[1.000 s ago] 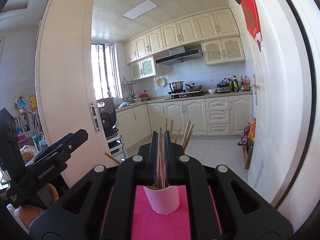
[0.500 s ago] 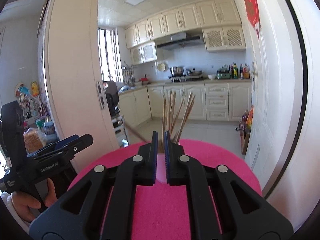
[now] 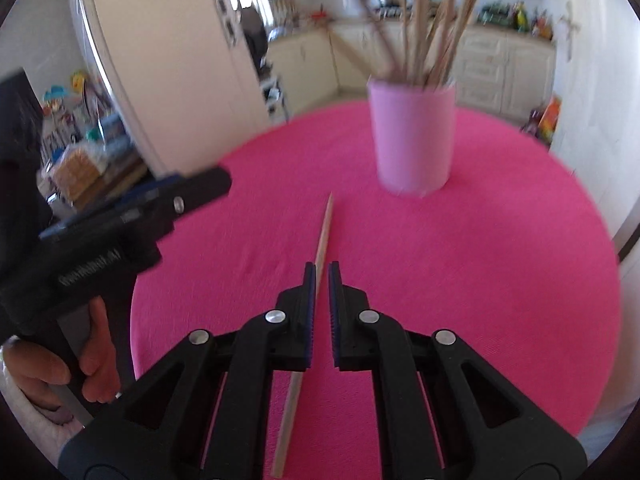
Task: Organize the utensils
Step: 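Lower the right tool to the last chopstick and pinch it, then lift the chopstick with the right tool up over the pink cup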
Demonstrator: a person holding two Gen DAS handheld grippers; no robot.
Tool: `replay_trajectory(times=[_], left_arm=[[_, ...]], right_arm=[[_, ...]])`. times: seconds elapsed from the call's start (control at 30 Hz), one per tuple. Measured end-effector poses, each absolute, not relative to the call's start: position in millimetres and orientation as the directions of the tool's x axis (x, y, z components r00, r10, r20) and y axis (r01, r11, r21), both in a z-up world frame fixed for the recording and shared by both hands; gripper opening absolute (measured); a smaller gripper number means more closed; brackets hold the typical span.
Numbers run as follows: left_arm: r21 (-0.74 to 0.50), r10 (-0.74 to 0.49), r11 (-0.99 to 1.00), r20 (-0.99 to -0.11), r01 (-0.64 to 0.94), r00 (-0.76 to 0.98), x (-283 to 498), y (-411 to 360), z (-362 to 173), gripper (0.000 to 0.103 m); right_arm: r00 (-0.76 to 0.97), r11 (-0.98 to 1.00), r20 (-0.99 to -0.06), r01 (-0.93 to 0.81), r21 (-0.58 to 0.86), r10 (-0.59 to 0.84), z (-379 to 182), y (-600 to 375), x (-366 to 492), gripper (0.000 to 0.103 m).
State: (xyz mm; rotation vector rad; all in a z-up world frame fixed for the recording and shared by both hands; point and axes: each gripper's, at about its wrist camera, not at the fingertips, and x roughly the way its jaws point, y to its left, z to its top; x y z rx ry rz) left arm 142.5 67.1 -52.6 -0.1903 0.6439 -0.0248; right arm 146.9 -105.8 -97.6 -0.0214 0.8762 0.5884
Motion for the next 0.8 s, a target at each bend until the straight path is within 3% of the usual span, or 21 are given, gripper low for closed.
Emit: replay_trajectory(times=[0.8], left_arm=[[-0.181, -0.089, 0.983, -0.639, -0.037, 0.764, 165, 77, -67, 0.063]], right_arm=[[0.395, 0.869, -0.859, -0.484, 0.106, 0.325, -122, -62, 182, 0.009]])
